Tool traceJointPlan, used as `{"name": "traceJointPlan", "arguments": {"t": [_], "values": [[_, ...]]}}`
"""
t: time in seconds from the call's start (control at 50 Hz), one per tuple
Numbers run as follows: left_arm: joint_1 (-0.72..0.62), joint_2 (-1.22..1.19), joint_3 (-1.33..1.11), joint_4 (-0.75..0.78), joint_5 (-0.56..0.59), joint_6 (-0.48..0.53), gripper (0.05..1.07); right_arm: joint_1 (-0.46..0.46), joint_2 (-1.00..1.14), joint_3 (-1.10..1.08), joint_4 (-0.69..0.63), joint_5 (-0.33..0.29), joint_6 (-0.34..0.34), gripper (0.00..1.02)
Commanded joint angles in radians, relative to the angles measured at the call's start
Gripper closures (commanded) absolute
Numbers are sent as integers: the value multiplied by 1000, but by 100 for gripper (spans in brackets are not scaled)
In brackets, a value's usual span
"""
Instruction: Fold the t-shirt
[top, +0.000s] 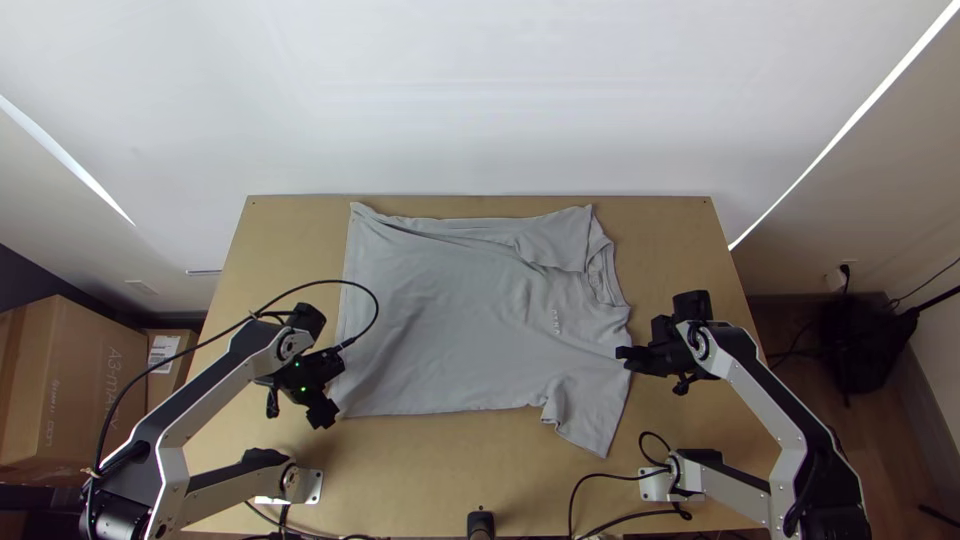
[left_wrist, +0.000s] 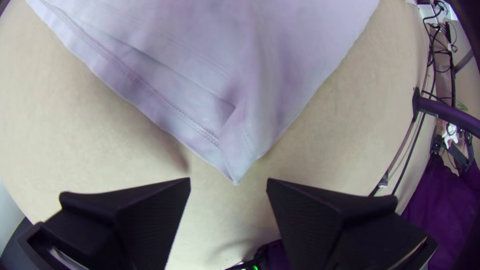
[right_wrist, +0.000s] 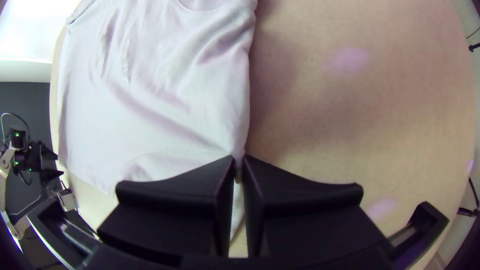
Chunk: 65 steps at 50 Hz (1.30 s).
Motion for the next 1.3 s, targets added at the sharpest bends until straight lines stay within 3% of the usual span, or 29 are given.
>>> {"name": "traceJointPlan", "arguments": {"t": [0.0,0.08,0.14,0.16,0.38,0.46,0.7,1.0,1.28], "values": [[-15,11,-43,23,34,-10,55,-12,-22,-33,-13,14,23,100],[-24,10,-54,33,80,-12,71,-14,-24,-33,-19,14,25,100],[-29,4,-58,57,124,-5,101,-15,-29,-33,-19,19,26,100],[-29,0,-57,57,138,-1,105,-14,-29,-33,-19,22,26,100],[79,-27,27,112,164,-41,105,-46,-50,-25,-15,45,6,100],[135,-36,80,120,186,-67,105,-52,-73,-30,-7,93,-38,100],[192,-90,198,221,186,-222,105,-147,-137,1,25,99,-35,100],[171,-131,370,471,138,-495,105,-65,-193,283,122,59,-38,100],[168,-90,563,617,-14,-561,105,-55,-47,636,277,59,-34,100]]}}
